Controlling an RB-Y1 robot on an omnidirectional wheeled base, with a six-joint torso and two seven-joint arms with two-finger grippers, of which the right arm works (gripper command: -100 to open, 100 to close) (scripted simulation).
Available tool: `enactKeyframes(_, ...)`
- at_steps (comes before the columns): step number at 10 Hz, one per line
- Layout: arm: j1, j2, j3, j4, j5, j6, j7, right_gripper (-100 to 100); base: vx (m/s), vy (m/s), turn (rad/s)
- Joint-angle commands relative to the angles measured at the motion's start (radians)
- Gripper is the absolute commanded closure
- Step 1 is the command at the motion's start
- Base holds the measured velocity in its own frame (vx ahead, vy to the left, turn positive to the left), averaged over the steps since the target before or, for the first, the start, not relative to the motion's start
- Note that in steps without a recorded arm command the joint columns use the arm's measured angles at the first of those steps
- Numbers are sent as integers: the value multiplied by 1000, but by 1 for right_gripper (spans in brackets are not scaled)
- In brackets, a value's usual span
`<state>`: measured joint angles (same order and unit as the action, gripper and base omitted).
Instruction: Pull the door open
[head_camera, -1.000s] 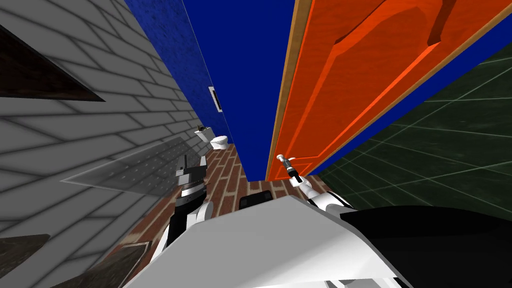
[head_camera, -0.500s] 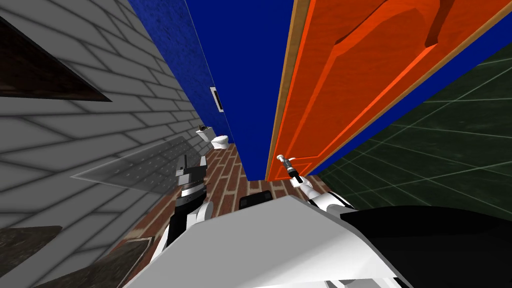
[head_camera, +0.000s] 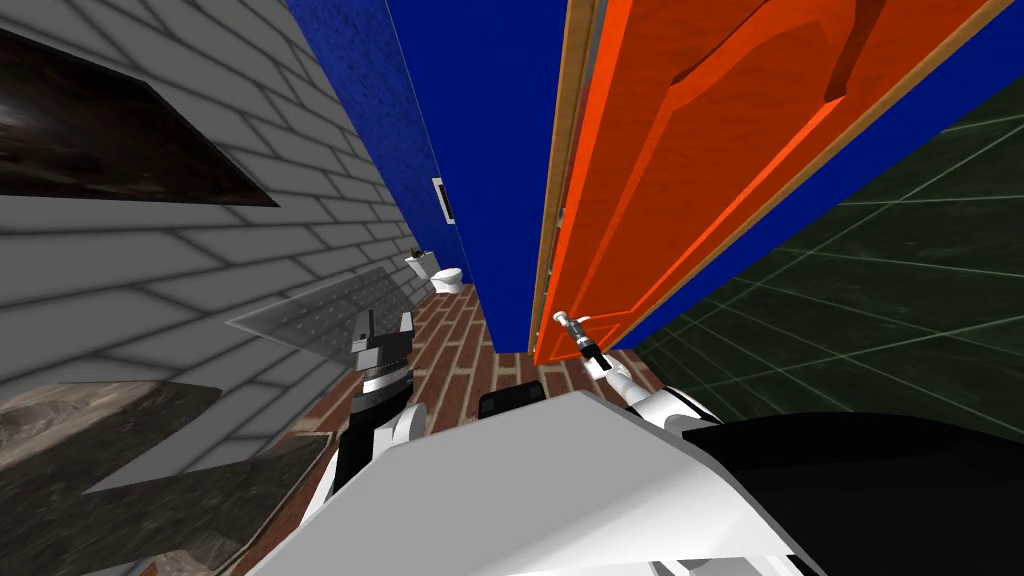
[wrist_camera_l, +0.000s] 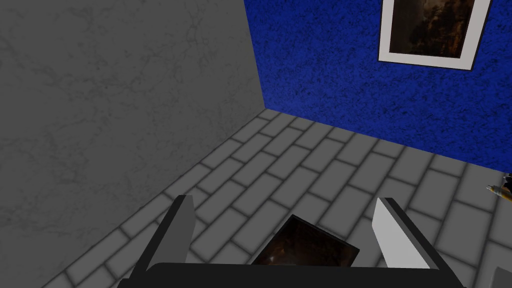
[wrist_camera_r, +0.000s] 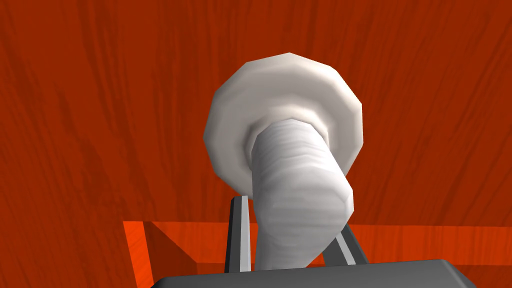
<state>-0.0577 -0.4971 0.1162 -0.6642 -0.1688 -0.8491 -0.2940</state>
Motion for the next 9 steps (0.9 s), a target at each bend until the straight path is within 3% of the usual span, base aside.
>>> enactKeyframes(1,9,-18,19,4,7,-26,-20,100,-222,-88,112)
enactKeyframes(3,25,-38,43,-5,15,-46,-44,100,-237,-76,98)
enactKeyframes(4,17,-29,38,0,13,-39,-38,100,-95,-25,14)
enactKeyframes(5,37,-43,54,4,15,-69,-54,100,-142,-37,138)
enactKeyframes(9,78,-84,84,7,16,-141,-88,100,-190,-92,144)
